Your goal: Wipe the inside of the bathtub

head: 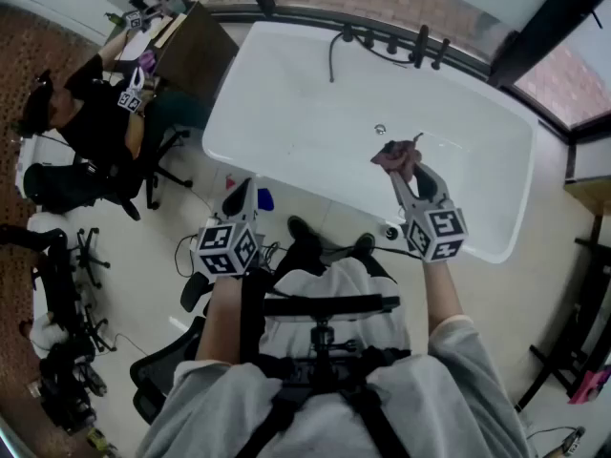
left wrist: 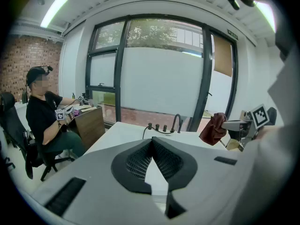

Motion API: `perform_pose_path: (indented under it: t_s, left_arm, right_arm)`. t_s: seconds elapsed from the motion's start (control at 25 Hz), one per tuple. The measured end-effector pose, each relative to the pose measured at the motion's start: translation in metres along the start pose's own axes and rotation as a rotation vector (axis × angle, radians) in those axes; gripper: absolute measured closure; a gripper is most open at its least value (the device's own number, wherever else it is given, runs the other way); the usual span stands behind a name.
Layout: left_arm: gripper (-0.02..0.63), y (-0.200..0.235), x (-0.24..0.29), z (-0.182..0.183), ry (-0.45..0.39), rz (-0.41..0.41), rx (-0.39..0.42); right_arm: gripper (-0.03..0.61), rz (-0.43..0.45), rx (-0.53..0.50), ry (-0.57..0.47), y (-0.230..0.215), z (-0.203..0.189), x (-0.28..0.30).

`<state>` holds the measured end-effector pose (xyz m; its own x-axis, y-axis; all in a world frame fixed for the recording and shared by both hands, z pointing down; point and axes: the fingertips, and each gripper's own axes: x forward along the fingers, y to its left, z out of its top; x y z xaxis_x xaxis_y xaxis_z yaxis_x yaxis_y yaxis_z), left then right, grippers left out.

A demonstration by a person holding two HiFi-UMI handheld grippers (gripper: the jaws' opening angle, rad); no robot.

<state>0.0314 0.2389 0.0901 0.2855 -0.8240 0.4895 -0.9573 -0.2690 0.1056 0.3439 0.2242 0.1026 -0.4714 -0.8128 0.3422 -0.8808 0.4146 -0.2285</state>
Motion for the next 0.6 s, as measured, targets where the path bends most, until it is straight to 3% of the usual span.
perform_pose_path:
  t_s: [0.6]
  left_arm:
    - [0.606, 0.1, 0.02, 0.005, 0.015, -0.024, -0.04]
  right_arm:
    - [0.411, 0.02, -0.064, 0.077, 0.074, 0.001, 0.091]
